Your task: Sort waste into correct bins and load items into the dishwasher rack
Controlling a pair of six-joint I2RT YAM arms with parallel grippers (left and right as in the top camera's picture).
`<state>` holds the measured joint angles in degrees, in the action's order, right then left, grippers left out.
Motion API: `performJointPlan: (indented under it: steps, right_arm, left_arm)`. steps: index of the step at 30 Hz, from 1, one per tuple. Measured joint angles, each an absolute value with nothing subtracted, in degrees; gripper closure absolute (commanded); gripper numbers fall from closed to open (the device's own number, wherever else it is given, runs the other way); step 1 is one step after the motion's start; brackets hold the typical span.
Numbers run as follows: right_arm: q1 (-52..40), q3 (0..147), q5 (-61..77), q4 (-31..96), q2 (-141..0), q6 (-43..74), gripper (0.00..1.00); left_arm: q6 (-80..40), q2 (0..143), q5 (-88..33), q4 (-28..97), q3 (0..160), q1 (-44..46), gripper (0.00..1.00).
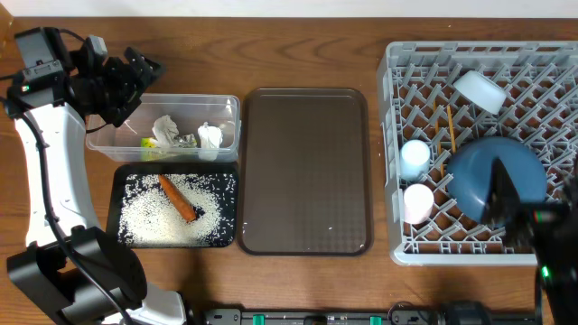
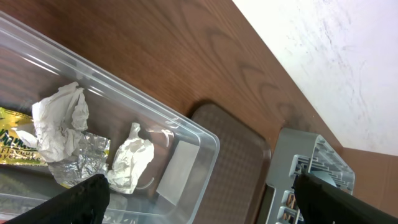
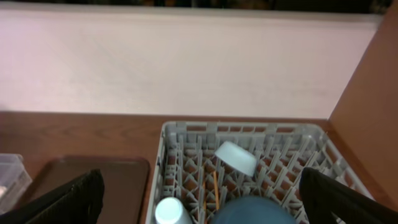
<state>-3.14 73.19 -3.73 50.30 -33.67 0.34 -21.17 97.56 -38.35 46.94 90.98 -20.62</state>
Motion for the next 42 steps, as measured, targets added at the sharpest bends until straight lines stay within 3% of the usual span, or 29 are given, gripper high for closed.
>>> performJointPlan:
  steps: [11,25,32,42]
  right_arm:
    - [-3.2,73.4,-10.4,54.0,-19.6,-3.7,0.01]
    - [-3.2,71.9,-13.9,64.0,-11.6,-5.3,0.01]
    - [-3.6,60.6,-10.8,58.1,-5.3,-5.3,0.01]
    - [-5.0,39.4,1.9,35.0,-0.7,-5.0,0.01]
  left_arm:
    - [-21.2,97.6,-38.3,46.9,91.0,-20.6,0.04]
    - [-21.2,97.6,-38.3,46.9,91.0,-20.6,0.04]
    - [-21.2,97.6,-38.3,46.9,91.0,-20.6,0.04]
    - [-21.2,97.6,-38.3,46.9,91.0,-20.6,0.04]
